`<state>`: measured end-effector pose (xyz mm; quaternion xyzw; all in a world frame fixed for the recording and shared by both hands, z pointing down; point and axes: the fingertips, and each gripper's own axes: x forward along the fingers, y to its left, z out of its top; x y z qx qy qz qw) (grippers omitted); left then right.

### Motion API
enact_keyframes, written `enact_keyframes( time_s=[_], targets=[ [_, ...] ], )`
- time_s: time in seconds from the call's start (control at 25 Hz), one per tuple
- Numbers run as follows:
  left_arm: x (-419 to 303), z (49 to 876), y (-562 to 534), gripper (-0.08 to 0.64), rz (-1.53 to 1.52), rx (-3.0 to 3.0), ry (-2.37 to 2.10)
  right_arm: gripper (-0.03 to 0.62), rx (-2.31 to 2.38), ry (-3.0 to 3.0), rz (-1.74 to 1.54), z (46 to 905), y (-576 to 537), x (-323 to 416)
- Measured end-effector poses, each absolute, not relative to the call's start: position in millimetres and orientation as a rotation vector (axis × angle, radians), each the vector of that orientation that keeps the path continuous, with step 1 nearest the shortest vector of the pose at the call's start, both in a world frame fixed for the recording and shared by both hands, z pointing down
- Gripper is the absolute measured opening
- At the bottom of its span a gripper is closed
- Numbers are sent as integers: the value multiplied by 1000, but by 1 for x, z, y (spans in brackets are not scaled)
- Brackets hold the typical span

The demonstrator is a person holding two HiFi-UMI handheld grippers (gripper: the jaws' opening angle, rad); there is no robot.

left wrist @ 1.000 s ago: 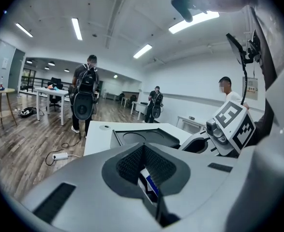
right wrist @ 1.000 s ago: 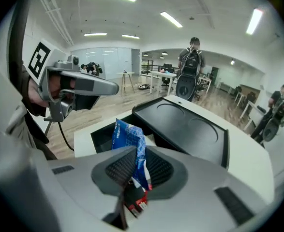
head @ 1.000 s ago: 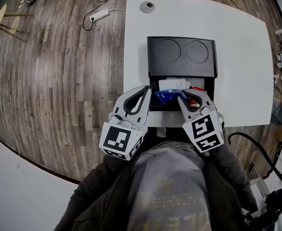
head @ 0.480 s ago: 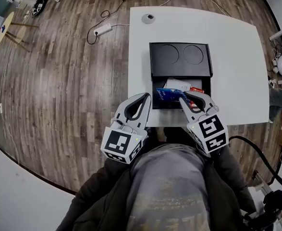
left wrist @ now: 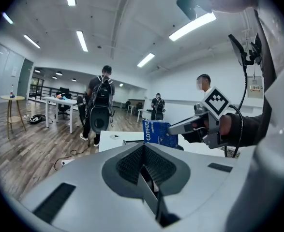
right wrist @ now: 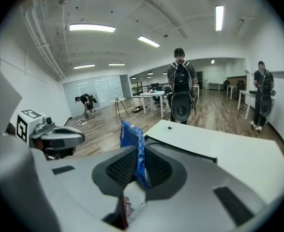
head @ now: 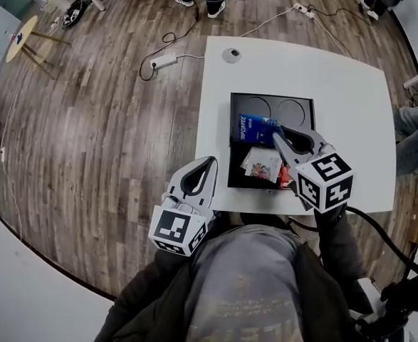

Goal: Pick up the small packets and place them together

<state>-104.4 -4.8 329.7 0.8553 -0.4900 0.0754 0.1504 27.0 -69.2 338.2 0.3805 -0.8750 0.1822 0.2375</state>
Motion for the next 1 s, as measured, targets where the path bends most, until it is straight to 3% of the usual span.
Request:
enact_keyframes(
  time_s=[0.4, 0.8, 1.0],
  targets=[
    [-107, 349, -26, 2, 271, 2330, -1478, 61, 958, -2303, 719, 390, -128, 31],
    [-106, 356, -27, 1, 293, 2289, -1500, 187, 999, -2226, 623, 408, -141, 40],
    [-108, 350, -21, 0, 278, 2301, -1500, 193, 1092, -2269, 544, 386, -146, 48]
  ],
)
